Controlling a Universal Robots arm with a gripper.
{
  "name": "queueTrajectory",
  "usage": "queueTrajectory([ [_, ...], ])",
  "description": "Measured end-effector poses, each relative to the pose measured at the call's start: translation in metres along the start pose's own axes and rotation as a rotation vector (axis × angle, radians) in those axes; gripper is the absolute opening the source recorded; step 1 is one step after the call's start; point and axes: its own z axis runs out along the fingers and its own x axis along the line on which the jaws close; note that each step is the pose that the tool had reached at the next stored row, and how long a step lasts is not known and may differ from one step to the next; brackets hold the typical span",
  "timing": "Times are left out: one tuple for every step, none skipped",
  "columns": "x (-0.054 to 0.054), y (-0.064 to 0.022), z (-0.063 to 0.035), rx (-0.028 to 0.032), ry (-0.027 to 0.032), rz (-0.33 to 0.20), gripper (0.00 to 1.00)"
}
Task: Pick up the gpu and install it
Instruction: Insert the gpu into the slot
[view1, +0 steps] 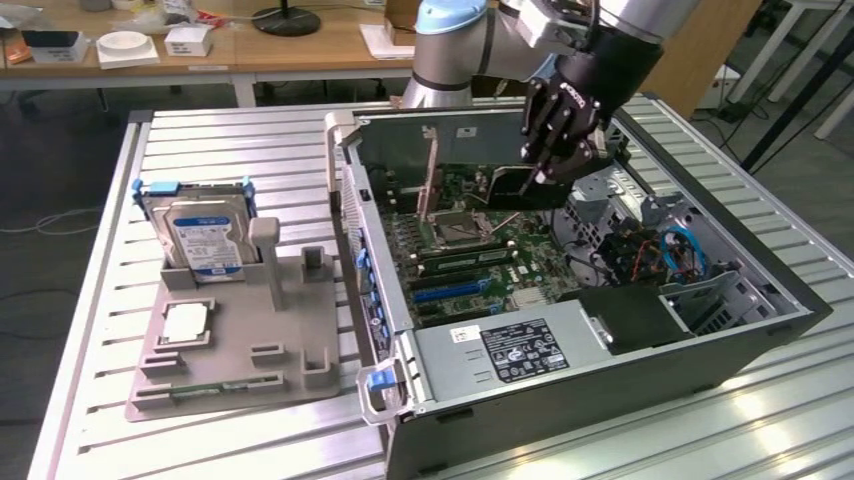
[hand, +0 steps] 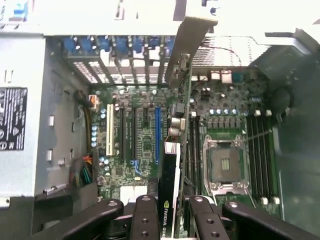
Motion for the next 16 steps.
queueTrajectory([
  [0.0,-0.0004,0.0019,-0.0004,0.0023,-0.011,0.28],
  [0.0,-0.0008,0.0037,-0.0006,0.0037,-0.017,0.28],
  [0.0,-0.0011,0.0054,-0.0006,0.0042,-0.019,0.28],
  [0.0,-0.0015,0.0071,-0.0007,0.0046,-0.021,0.28],
  [0.0,-0.0019,0.0089,-0.0007,0.0047,-0.021,0.28],
  [0.0,-0.0023,0.0107,-0.0007,0.0048,-0.022,0.28],
  [0.0,-0.0026,0.0125,-0.0007,0.0048,-0.022,0.28],
  [0.0,-0.003,0.0142,-0.0007,0.005,-0.023,0.28],
  [0.001,-0.0034,0.016,-0.0008,0.0056,-0.026,0.28],
  [0.001,-0.0038,0.0179,-0.001,0.0074,-0.035,0.28],
  [0.001,-0.0041,0.0197,-0.0014,0.0096,-0.045,0.28],
  [0.001,-0.0045,0.0214,-0.0017,0.0116,-0.054,0.28],
  [0.001,-0.0048,0.0232,-0.0019,0.0131,-0.061,0.28],
  [0.001,-0.0052,0.025,-0.0021,0.014,-0.066,0.28],
  [0.001,-0.0053,0.0268,-0.0019,0.0143,-0.067,0.28],
  [0.001,-0.0049,0.0287,-0.0016,0.0145,-0.068,0.28],
])
